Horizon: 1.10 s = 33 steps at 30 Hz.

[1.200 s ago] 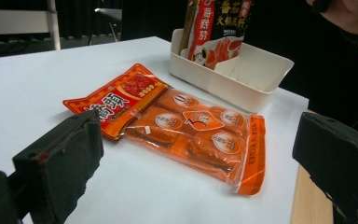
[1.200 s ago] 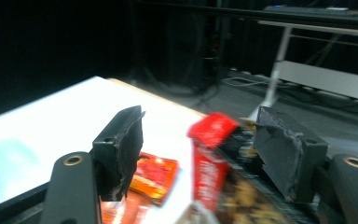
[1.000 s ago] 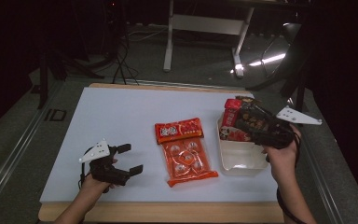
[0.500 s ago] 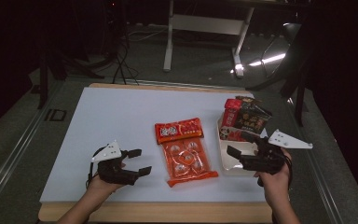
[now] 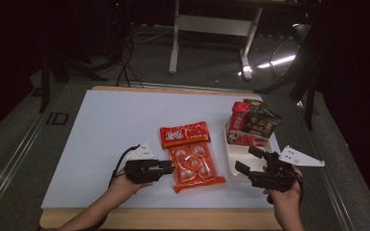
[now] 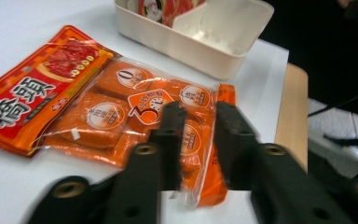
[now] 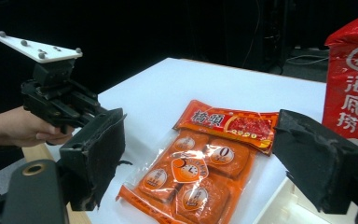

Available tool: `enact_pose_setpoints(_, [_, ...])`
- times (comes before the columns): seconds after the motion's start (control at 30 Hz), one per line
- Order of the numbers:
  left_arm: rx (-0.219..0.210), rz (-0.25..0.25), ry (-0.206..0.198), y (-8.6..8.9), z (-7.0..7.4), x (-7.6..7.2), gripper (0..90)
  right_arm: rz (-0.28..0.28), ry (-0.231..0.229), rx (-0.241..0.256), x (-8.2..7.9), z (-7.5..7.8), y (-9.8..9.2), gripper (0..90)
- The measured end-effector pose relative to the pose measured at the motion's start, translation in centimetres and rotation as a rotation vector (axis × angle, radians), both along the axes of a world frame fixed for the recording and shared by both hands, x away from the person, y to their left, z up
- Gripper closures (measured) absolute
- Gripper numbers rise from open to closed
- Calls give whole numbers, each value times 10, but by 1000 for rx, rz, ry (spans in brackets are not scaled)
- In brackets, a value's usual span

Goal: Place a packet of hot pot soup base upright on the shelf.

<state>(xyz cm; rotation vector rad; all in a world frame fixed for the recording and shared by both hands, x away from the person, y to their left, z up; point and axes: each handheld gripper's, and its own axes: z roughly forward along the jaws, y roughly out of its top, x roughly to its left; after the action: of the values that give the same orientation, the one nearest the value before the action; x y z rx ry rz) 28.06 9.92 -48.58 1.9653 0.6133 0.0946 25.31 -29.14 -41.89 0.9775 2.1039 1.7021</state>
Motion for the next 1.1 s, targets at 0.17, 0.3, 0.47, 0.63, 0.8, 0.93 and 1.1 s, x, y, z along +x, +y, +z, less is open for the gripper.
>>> enact_pose_setpoints(0.17, [56, -38, -4, -21, 1, 10, 898, -6, -4, -7, 0, -3, 1, 170])
enact_pose_setpoints(0.3, [68, -50, -2, -38, 1, 12, 900, 6, 3, -30, 2, -7, 5, 170])
enact_pose_setpoints(0.47, [113, -97, 13, -64, -6, 4, 900, 21, 11, -49, 3, -11, 10, 170])
enact_pose_setpoints(0.63, [203, -137, -11, -83, -19, -6, 900, 23, 14, -45, 5, -13, 8, 170])
enact_pose_setpoints(0.8, [233, -160, -6, -97, -24, -6, 900, 22, 23, -40, 6, -14, 7, 171])
enact_pose_setpoints(0.93, [228, -147, 2, -104, -20, 4, 900, 22, 24, -39, 6, -14, 6, 171])
enact_pose_setpoints(1.1, [209, -128, 38, -119, -17, 26, 900, 23, 27, -42, 6, -14, 7, 171])
